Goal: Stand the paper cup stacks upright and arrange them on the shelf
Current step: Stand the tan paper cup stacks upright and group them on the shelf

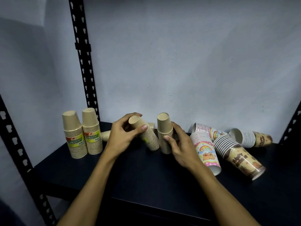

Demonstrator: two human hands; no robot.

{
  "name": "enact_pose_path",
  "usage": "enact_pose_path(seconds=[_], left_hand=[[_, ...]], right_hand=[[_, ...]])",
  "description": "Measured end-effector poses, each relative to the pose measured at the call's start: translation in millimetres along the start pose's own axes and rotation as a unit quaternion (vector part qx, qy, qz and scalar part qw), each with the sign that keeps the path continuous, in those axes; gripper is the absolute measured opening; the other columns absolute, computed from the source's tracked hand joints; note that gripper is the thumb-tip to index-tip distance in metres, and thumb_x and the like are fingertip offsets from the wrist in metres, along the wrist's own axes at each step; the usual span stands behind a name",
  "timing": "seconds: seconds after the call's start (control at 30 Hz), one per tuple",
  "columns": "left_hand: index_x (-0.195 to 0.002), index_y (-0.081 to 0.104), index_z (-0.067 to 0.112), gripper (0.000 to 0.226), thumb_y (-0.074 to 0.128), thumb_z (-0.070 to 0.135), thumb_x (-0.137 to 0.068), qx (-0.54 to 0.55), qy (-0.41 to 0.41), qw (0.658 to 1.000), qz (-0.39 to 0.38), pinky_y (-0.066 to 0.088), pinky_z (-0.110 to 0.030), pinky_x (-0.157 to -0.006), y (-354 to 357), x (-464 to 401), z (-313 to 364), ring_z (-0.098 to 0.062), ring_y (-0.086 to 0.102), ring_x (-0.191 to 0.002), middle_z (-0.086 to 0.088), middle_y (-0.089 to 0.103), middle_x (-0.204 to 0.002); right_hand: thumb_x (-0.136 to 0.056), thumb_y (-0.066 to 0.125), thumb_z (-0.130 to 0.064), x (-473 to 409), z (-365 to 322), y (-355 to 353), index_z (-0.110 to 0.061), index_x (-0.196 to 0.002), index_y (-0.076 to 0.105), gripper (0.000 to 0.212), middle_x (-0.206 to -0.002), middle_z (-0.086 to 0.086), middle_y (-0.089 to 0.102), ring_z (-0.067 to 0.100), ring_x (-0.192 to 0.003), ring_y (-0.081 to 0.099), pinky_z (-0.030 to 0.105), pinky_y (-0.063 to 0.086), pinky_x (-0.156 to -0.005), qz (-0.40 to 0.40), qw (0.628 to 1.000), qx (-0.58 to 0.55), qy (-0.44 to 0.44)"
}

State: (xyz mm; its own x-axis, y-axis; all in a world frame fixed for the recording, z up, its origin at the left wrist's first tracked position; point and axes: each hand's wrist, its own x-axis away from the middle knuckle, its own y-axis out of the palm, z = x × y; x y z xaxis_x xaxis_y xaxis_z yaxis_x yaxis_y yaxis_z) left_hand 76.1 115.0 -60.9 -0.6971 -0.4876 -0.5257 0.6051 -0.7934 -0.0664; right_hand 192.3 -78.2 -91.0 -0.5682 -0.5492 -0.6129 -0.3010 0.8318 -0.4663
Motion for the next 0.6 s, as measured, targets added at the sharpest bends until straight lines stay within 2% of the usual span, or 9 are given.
enact_pose_path(seconds=[0.07, 0.17, 0.27, 0.33, 0.4, 0.5, 0.6], left_hand=[[-0.115, 0.067, 0.021, 0.052, 0.086, 0.029, -0.067, 0.010, -0.029, 0.999, -0.038, 0.059, -0.039, -0.083, 7, -8, 7, -0.010, 0.070, -0.098, 0.002, 0.074, -0.105], [-0.113, 0.065, 0.023, 0.051, 0.084, 0.034, -0.067, 0.003, -0.045, 0.997, -0.066, 0.057, -0.037, -0.087, 19, -16, 8, -0.012, 0.070, -0.107, 0.000, 0.075, -0.113], [-0.125, 0.063, 0.018, 0.057, 0.080, 0.031, -0.072, 0.013, -0.042, 0.998, -0.048, 0.054, -0.026, -0.095, 27, -11, -3, -0.010, 0.067, -0.115, -0.002, 0.072, -0.120], [-0.133, 0.059, 0.012, 0.064, 0.077, 0.032, -0.075, 0.023, -0.051, 0.997, -0.044, 0.052, -0.018, -0.094, 30, -6, -11, -0.009, 0.066, -0.118, -0.002, 0.070, -0.124], [-0.140, 0.054, 0.012, 0.072, 0.077, 0.034, -0.075, 0.022, -0.066, 0.996, -0.058, 0.051, -0.016, -0.093, 31, -2, -20, -0.010, 0.065, -0.120, -0.001, 0.068, -0.128], [-0.148, 0.043, 0.019, 0.083, 0.083, 0.029, -0.076, -0.008, -0.093, 0.989, -0.118, 0.048, -0.023, -0.104, 23, 6, -33, -0.007, 0.059, -0.128, 0.002, 0.062, -0.139], [-0.151, 0.038, 0.021, 0.079, 0.079, 0.011, -0.085, -0.041, -0.111, 0.977, -0.180, 0.043, -0.037, -0.113, 17, 16, -44, -0.008, 0.051, -0.136, 0.006, 0.055, -0.147]], right_hand=[[-0.100, 0.060, -0.022, -2, 0, -2, -0.035, -0.134, 0.050, 0.038, -0.123, -0.019, 0.064, 0.001, -0.115, 0.061, 0.029, 0.051, -0.098, -0.019, 0.999, -0.040, 0.016], [-0.101, 0.057, -0.023, -4, 6, -3, -0.031, -0.140, 0.046, 0.041, -0.130, -0.011, 0.064, 0.001, -0.120, 0.060, 0.033, 0.052, -0.101, -0.035, 0.994, -0.085, 0.056], [-0.102, 0.055, -0.024, -7, 15, -4, -0.027, -0.140, 0.043, 0.040, -0.129, -0.004, 0.067, 0.007, -0.120, 0.063, 0.041, 0.052, -0.102, -0.040, 0.990, -0.106, 0.086], [-0.102, 0.055, -0.023, -8, 19, -4, -0.023, -0.140, 0.044, 0.040, -0.128, -0.002, 0.069, 0.010, -0.120, 0.064, 0.041, 0.051, -0.103, -0.041, 0.987, -0.123, 0.094], [-0.101, 0.058, -0.024, -10, 21, -3, -0.022, -0.141, 0.045, 0.042, -0.130, -0.001, 0.068, 0.011, -0.122, 0.063, 0.038, 0.050, -0.104, -0.041, 0.983, -0.147, 0.097], [-0.094, 0.067, -0.028, -8, 22, -1, -0.023, -0.142, 0.046, 0.053, -0.135, -0.004, 0.063, 0.008, -0.126, 0.059, 0.033, 0.049, -0.105, -0.051, 0.978, -0.170, 0.106], [-0.090, 0.073, -0.022, -2, 23, 3, -0.023, -0.142, 0.045, 0.059, -0.137, -0.011, 0.061, 0.003, -0.127, 0.057, 0.028, 0.048, -0.106, -0.094, 0.975, -0.165, 0.116]])
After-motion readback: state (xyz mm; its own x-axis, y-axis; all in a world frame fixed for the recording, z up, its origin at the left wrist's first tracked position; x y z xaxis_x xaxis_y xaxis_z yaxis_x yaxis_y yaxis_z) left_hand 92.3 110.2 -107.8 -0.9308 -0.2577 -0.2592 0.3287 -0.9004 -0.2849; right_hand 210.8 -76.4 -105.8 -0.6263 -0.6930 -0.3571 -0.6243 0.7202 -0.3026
